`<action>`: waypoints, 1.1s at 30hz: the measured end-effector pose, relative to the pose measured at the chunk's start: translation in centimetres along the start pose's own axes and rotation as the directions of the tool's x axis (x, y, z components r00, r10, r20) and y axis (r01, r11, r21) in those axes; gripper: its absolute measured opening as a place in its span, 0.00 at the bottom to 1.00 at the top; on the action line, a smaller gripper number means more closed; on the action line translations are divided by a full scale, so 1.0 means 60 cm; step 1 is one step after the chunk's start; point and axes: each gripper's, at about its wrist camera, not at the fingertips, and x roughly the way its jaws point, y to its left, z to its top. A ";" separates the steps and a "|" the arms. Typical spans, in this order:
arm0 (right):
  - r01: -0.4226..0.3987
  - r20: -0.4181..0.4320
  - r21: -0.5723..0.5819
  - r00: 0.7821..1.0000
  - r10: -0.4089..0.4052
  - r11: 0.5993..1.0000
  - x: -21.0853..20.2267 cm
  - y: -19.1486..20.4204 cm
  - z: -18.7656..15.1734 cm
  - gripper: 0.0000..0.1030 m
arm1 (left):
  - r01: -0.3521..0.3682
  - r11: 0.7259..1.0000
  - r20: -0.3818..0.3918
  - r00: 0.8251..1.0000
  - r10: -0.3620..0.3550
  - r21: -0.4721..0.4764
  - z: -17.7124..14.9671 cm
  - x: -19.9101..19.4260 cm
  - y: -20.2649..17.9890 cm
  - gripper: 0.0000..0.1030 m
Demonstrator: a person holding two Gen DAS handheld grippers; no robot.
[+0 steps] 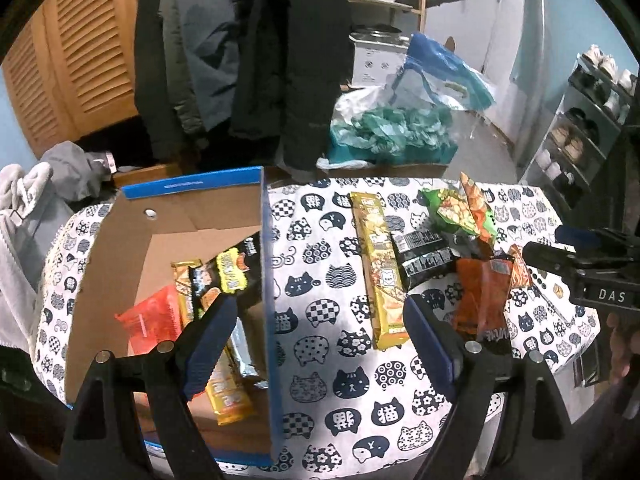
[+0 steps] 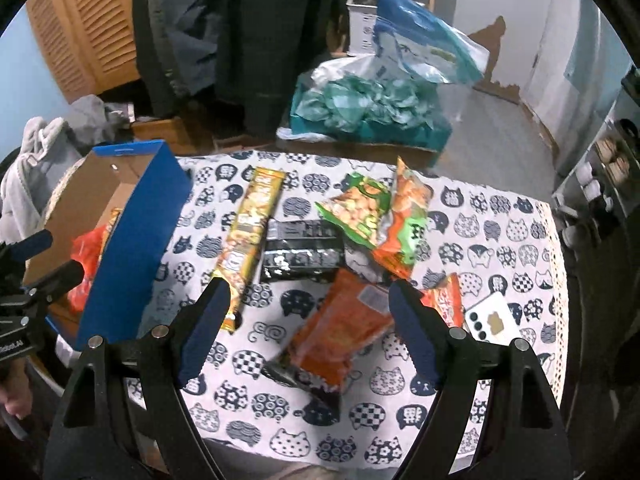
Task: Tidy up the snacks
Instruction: 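Move both tools back over the snack pile, then grasp the long yellow stick pack with the left tool while the right tool grasps the orange bag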
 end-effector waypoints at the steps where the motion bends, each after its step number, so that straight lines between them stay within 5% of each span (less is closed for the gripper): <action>1: 0.001 -0.004 0.005 1.000 -0.001 1.000 0.002 -0.004 -0.002 0.79 | 0.005 1.000 -0.005 1.000 -0.005 0.000 0.001 0.003 -0.002 0.84; 22: 0.049 -0.179 0.130 0.983 -0.025 0.990 0.127 -0.068 -0.058 0.79 | 0.015 0.998 -0.168 0.986 -0.006 0.055 0.013 0.166 -0.095 0.84; 33: 0.037 -0.248 0.173 0.969 0.007 0.984 0.199 -0.062 -0.074 0.79 | 0.002 1.000 -0.226 0.974 0.005 0.031 0.011 0.219 -0.092 0.84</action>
